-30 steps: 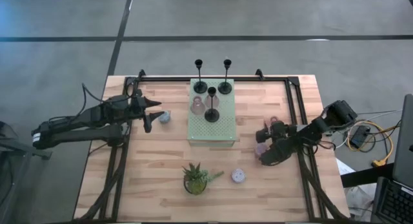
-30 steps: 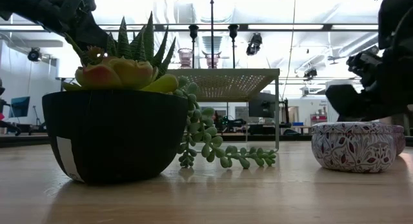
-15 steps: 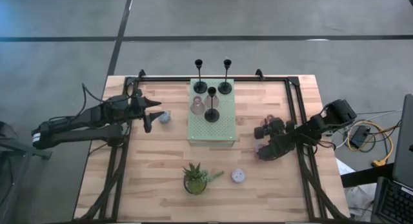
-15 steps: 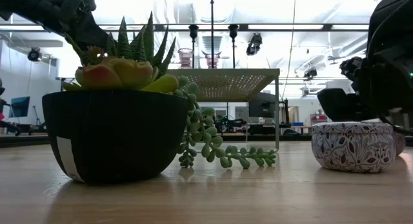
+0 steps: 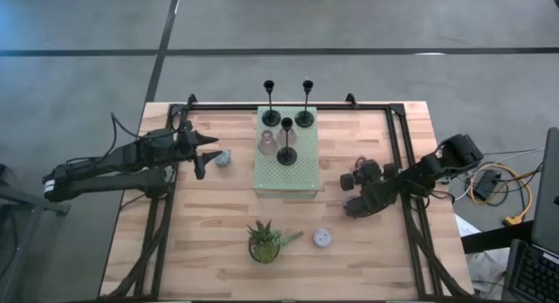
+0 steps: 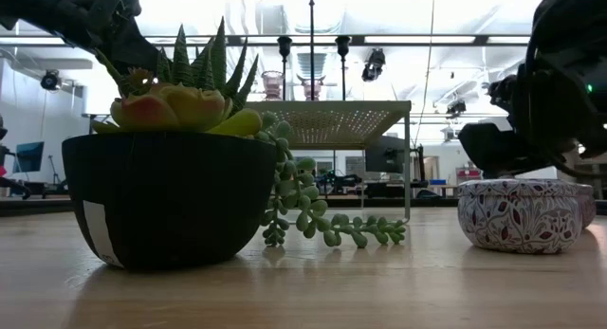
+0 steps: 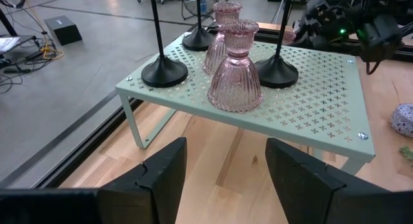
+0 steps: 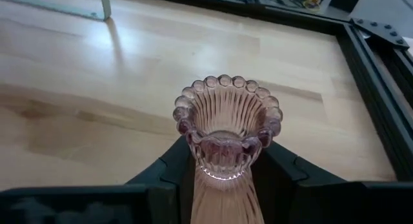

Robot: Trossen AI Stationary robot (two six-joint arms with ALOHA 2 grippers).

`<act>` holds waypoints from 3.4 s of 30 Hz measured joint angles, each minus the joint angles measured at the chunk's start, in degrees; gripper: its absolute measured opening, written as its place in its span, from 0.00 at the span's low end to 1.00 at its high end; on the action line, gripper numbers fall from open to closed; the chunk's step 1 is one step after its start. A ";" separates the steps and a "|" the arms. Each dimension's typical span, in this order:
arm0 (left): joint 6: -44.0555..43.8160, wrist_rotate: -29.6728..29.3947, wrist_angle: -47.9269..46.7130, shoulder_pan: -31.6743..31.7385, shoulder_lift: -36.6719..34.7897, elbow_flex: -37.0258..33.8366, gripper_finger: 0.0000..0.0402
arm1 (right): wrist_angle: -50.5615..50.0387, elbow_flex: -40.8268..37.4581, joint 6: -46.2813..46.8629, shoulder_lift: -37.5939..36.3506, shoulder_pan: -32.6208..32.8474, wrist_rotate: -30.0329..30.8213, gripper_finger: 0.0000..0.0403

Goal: Pick & Place candle stick holders
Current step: Put the pink glass candle on the shelf

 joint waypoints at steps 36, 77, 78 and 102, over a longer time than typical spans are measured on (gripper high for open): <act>-0.02 0.00 0.00 -0.01 0.02 0.00 0.54 | 7.95 6.58 -63.10 -47.28 -0.02 1.78 0.27; 0.00 0.00 0.00 0.01 0.02 -0.04 0.54 | 64.77 6.14 -100.88 -23.17 -29.76 -42.45 0.27; 0.00 0.00 0.00 0.01 0.02 -0.04 0.54 | 65.40 6.14 -100.83 -22.40 -30.15 -42.96 0.27; 0.00 0.00 0.00 -0.01 0.02 -0.04 0.54 | 76.72 3.00 -96.89 -14.29 -32.32 -44.54 0.27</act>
